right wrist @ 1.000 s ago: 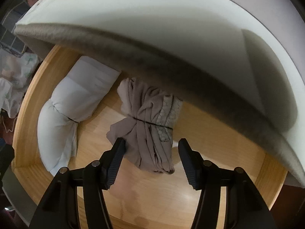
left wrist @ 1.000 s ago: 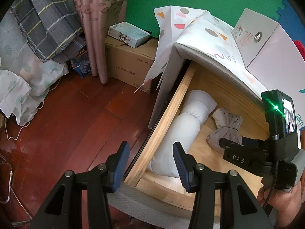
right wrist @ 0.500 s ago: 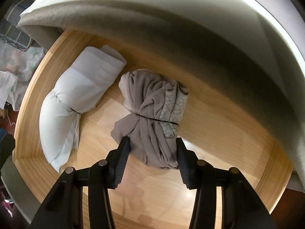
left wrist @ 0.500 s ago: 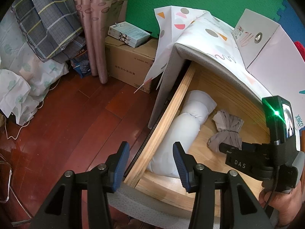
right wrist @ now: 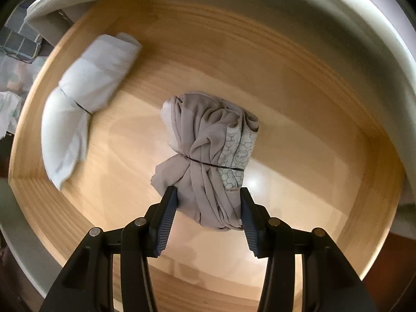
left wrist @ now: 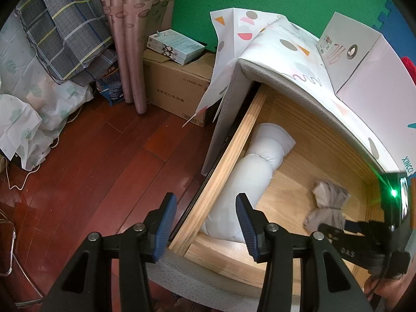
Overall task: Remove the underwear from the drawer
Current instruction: 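Grasp the grey-beige bundled underwear with the right gripper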
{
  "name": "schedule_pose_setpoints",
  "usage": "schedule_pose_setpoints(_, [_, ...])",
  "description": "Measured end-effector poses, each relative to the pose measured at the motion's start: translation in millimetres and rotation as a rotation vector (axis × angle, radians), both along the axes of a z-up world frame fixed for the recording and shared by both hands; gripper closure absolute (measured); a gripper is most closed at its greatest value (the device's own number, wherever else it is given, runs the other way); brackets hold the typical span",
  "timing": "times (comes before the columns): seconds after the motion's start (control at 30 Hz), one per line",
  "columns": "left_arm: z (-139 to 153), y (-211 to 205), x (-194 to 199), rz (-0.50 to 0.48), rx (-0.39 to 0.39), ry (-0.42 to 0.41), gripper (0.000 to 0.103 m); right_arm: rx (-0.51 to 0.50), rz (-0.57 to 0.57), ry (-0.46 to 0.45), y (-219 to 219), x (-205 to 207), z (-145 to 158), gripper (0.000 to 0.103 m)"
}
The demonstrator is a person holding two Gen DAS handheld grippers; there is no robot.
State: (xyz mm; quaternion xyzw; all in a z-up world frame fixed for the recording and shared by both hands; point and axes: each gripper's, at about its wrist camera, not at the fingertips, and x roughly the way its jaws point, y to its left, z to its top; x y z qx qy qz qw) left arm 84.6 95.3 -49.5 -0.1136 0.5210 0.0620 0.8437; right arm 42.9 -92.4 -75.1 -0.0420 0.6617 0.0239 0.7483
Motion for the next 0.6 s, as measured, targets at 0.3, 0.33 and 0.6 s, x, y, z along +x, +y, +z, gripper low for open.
schedule_pose_setpoints(0.3, [-0.4,-1.9,0.1,-0.003,0.007,-0.001,0.055,-0.008,-0.122,0.062,-35.6,-31.1,-3.0,0.060])
schedule_pose_setpoints(0.33, [-0.3,-2.3,0.1,-0.003,0.010,-0.002,0.055,-0.007,-0.133,0.069,-38.9,-33.0,-3.4,0.060])
schedule_pose_setpoints(0.6, [0.6,-5.3,-1.0,-0.007,0.023,-0.002,0.055,0.017,-0.237,0.143,-50.8,-54.8,-7.8,0.059])
